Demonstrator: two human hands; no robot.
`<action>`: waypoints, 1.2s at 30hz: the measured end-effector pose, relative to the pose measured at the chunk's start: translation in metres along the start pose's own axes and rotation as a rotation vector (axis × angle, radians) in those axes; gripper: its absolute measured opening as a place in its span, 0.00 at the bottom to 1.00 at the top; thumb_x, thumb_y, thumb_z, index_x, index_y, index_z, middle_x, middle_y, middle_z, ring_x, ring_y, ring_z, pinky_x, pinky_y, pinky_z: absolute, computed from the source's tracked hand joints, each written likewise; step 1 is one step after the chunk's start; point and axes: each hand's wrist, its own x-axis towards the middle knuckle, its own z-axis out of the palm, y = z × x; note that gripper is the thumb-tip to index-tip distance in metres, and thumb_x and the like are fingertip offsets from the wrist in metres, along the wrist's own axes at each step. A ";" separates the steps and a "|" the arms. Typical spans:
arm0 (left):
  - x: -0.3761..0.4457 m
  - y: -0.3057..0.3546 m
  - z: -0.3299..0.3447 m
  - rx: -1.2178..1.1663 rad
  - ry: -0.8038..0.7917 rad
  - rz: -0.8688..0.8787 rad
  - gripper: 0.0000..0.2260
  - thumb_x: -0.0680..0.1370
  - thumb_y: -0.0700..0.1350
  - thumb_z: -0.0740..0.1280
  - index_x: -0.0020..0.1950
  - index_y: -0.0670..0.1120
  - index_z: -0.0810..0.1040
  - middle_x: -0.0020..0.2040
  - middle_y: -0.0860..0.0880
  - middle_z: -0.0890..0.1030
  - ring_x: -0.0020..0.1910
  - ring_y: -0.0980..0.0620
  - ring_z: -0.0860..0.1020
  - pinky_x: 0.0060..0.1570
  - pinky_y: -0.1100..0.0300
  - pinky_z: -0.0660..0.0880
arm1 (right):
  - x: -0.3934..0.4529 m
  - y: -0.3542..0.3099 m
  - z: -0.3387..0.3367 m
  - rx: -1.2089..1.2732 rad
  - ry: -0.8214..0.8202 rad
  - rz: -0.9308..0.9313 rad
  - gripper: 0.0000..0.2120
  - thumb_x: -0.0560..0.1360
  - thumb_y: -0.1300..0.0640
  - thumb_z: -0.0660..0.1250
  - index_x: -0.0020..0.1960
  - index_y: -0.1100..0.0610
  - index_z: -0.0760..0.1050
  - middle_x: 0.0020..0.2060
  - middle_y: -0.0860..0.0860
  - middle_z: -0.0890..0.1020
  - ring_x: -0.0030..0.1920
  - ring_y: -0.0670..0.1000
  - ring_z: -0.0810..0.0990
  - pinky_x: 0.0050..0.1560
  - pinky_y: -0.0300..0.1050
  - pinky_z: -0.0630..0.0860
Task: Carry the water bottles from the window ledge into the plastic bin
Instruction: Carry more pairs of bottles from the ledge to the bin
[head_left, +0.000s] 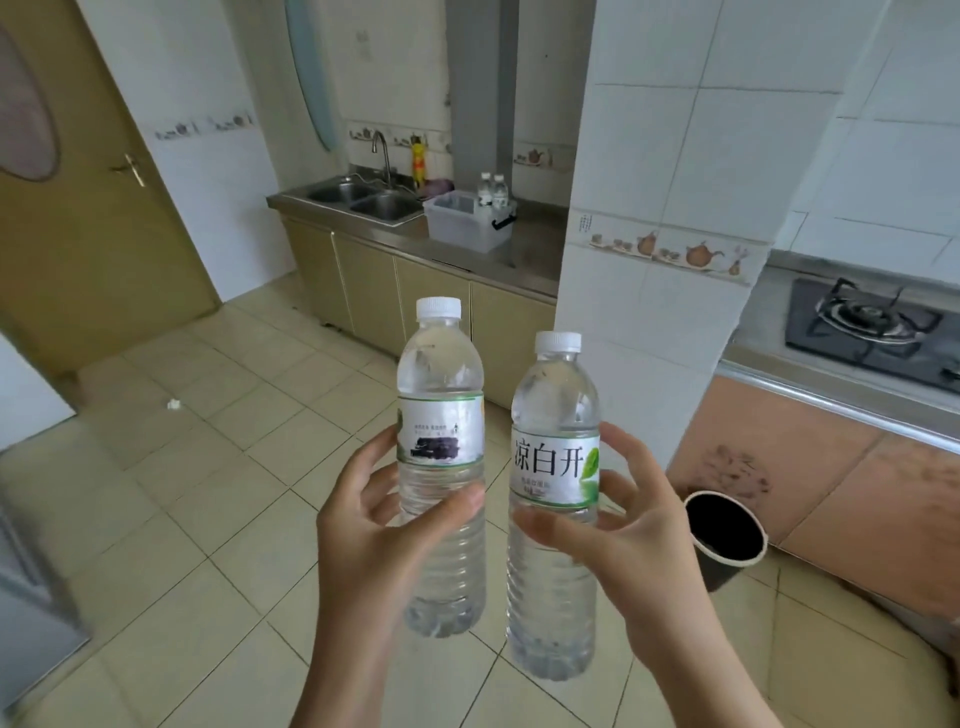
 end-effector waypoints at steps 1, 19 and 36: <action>0.014 -0.001 -0.001 0.003 0.007 -0.001 0.37 0.51 0.52 0.82 0.61 0.58 0.79 0.53 0.50 0.86 0.55 0.48 0.84 0.61 0.41 0.76 | 0.014 0.000 0.006 -0.002 -0.003 0.001 0.39 0.56 0.62 0.83 0.58 0.36 0.72 0.50 0.49 0.83 0.43 0.50 0.85 0.40 0.46 0.79; 0.291 -0.006 0.041 0.013 0.180 0.013 0.38 0.52 0.50 0.82 0.61 0.58 0.79 0.52 0.51 0.86 0.49 0.53 0.85 0.48 0.51 0.81 | 0.326 -0.003 0.098 0.004 -0.159 -0.064 0.32 0.52 0.58 0.81 0.50 0.34 0.75 0.47 0.45 0.84 0.51 0.52 0.83 0.49 0.55 0.81; 0.594 -0.016 0.028 0.002 0.071 -0.003 0.36 0.51 0.52 0.81 0.58 0.61 0.79 0.51 0.53 0.86 0.47 0.56 0.85 0.46 0.57 0.79 | 0.572 0.006 0.232 -0.038 -0.050 -0.050 0.39 0.52 0.60 0.84 0.58 0.38 0.74 0.49 0.50 0.85 0.51 0.56 0.83 0.48 0.60 0.81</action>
